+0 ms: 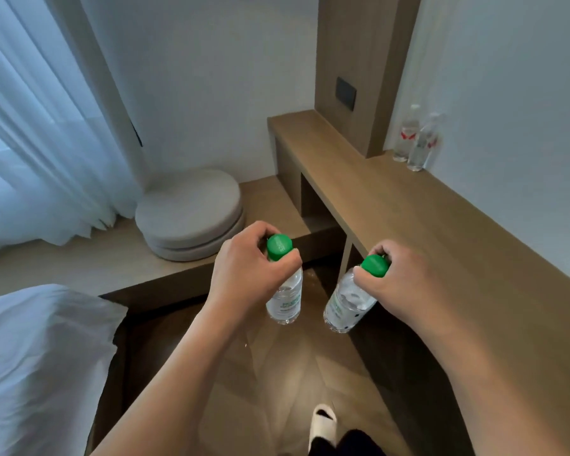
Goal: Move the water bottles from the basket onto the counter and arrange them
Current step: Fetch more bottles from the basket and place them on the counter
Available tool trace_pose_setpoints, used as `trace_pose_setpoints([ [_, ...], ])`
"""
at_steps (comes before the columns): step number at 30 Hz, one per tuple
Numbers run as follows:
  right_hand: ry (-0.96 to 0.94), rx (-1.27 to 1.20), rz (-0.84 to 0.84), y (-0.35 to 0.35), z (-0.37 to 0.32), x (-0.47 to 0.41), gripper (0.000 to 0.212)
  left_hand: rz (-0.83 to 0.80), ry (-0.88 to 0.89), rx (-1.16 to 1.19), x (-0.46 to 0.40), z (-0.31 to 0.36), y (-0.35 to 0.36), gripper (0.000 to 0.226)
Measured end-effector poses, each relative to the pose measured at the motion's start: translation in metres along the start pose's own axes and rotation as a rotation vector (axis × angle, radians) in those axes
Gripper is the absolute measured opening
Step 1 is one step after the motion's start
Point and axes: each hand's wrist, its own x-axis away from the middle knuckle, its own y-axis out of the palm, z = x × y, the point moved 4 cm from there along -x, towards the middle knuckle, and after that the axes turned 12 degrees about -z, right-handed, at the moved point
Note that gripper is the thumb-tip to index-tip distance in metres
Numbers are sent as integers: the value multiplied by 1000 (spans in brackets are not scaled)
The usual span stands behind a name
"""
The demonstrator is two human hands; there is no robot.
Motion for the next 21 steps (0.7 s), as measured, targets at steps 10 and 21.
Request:
trace_pose_setpoints([
  [10, 76, -11, -33, -30, -2, -215, 23, -76, 63, -2, -227, -26, 14, 16],
  [21, 229, -56, 114, -88, 11, -378, 20, -217, 128, 60, -448, -26, 42, 15],
])
